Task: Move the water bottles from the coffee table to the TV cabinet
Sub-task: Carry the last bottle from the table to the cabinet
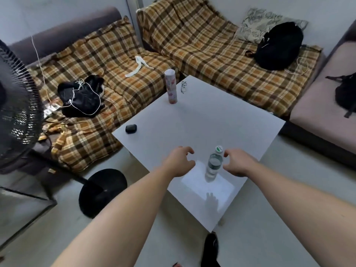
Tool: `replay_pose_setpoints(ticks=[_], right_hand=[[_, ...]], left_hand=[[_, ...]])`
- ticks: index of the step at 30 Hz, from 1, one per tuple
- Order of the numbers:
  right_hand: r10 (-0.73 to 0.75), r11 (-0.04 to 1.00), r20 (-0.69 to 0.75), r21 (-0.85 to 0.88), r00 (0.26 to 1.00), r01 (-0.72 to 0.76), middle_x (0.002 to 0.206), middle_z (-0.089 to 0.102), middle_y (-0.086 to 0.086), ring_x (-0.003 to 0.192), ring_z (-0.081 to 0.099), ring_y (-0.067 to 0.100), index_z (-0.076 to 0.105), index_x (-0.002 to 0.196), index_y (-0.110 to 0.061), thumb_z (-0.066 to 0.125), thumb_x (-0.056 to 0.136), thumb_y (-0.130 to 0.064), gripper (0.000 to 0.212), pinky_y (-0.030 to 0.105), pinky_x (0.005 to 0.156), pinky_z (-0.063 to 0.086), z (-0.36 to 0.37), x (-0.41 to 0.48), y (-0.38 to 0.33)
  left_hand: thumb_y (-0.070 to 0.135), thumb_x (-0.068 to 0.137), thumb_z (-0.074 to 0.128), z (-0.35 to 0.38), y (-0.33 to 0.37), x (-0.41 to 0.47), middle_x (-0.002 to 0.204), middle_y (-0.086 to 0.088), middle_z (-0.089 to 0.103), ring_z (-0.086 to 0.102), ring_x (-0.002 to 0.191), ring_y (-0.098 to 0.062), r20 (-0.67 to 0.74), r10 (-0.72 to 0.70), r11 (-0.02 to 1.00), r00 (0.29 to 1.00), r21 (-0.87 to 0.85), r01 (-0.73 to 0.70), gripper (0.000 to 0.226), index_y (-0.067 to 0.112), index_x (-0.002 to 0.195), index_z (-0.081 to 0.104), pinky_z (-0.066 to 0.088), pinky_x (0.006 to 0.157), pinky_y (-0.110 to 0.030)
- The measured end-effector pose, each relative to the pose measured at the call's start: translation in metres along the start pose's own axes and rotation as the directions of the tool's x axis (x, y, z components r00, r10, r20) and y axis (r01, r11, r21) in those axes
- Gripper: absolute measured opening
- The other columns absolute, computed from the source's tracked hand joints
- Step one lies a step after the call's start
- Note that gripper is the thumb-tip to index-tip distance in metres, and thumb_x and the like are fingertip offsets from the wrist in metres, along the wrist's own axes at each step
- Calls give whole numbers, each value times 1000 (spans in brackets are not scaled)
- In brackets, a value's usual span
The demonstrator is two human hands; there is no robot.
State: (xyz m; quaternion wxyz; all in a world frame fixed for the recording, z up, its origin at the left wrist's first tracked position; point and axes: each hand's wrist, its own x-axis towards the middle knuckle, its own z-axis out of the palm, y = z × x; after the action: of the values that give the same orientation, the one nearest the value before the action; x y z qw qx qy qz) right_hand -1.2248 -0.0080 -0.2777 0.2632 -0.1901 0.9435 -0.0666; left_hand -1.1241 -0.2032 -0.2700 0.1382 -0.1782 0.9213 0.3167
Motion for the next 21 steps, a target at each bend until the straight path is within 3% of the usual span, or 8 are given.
replay_pose_setpoints(ticks=[4,9,12,18,21], right_hand=[[84,996,-52,42,995,-82,129,51,6,106,58,31,48,125,-25,55,83,-28,42,35,72,42,6,43,-2],[89,996,13,12,996,-89,134,39,12,104,59,37,35,138,-26,49,85,-20,55,36,71,41,24,86,-8],[53,999,46,7,998,-54,137,36,12,104,59,37,33,141,-27,43,88,-16,55,36,71,43,36,104,-12],[16,998,-20,57,1000,-15,118,48,13,90,59,38,57,109,-15,43,85,-10,28,34,68,43,49,121,-9],[23,994,-13,107,1000,-21,119,47,13,93,58,38,58,109,-15,49,83,-10,28,34,70,41,43,123,-16]], left_hand=[[32,84,53,4,-5,31,130,-2,51,54,108,-23,31,-59,998,998,-23,60,43,28,126,50,48,87,-38],[34,82,53,19,-13,55,129,1,52,56,103,-18,48,-95,994,994,-46,98,43,30,125,50,45,78,-32],[34,83,53,19,-21,62,128,2,52,55,108,-19,55,-129,990,990,-51,132,42,30,125,51,48,87,-37],[34,85,53,5,-45,60,129,2,51,54,109,-19,59,-205,977,977,-54,208,41,30,125,51,48,90,-38],[35,85,53,-6,-52,56,129,4,50,55,106,-17,54,-220,975,974,-31,222,42,31,126,49,49,86,-35]])
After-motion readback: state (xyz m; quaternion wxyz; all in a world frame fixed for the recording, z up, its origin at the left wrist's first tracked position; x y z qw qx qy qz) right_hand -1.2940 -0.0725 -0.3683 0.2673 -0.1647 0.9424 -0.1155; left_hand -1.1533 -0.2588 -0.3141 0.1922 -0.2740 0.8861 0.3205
